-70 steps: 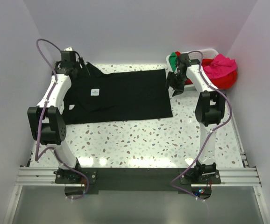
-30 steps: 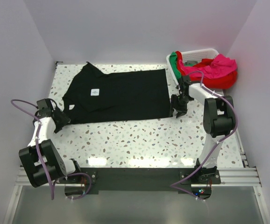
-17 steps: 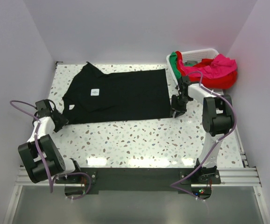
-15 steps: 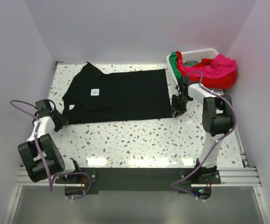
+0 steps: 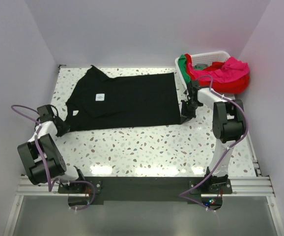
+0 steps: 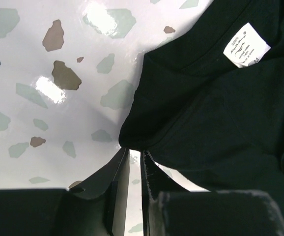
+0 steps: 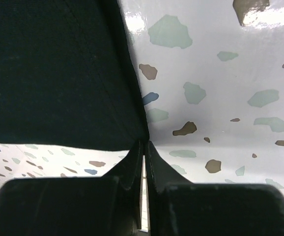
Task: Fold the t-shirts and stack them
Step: Fold the tshirt
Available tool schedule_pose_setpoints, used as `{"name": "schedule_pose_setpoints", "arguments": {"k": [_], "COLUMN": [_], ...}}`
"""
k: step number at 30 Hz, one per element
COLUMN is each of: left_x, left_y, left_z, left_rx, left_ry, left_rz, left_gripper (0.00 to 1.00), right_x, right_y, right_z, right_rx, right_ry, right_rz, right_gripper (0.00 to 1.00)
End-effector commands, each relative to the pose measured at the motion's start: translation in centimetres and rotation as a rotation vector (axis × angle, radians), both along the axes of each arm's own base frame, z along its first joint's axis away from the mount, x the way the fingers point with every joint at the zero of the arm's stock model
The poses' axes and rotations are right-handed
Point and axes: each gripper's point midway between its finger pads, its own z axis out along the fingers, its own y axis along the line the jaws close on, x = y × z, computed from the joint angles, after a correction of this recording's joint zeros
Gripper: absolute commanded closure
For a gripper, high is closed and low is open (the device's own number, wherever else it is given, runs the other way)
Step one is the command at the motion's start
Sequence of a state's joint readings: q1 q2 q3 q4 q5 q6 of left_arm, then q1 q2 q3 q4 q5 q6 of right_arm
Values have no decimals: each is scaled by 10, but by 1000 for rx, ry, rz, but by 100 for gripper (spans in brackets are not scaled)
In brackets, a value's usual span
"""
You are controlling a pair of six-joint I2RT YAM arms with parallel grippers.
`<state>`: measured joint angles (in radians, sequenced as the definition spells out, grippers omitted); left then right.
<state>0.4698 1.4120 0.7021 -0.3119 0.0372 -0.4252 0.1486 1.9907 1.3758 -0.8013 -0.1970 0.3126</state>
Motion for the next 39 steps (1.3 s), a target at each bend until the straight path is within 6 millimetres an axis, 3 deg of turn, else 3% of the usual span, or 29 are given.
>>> {"name": "schedule_pose_setpoints", "arguments": {"k": [1, 7, 17, 23, 27, 28, 34, 39], "left_x": [20, 29, 15, -1, 7, 11, 19, 21], "left_y": [10, 11, 32, 33, 22, 9, -12, -10], "left_z": [10, 13, 35, 41, 48, 46, 39, 33], "left_rx": [27, 26, 131, 162, 128, 76, -18, -19], "left_ry": [-79, -116, -44, -2, -74, -109, -184, -183], "left_rz": [-24, -36, 3, 9, -42, -82, -125, -115], "left_gripper": [83, 100, 100, 100, 100, 100, 80, 67], "right_x": [3, 1, -5, -13, -14, -15, -12, -11], "right_y": [0, -1, -14, -16, -16, -16, -12, -11], "right_z": [-1, 0, 8, 11, 11, 11, 14, 17], "right_rx": [-7, -11, -72, -86, -84, -83, -64, -55], "right_ry": [4, 6, 11, 31, 29, 32, 23, 14], "right_rz": [22, 24, 36, 35, 40, 39, 36, 33], "right_gripper": [99, 100, 100, 100, 100, 100, 100, 100]}}
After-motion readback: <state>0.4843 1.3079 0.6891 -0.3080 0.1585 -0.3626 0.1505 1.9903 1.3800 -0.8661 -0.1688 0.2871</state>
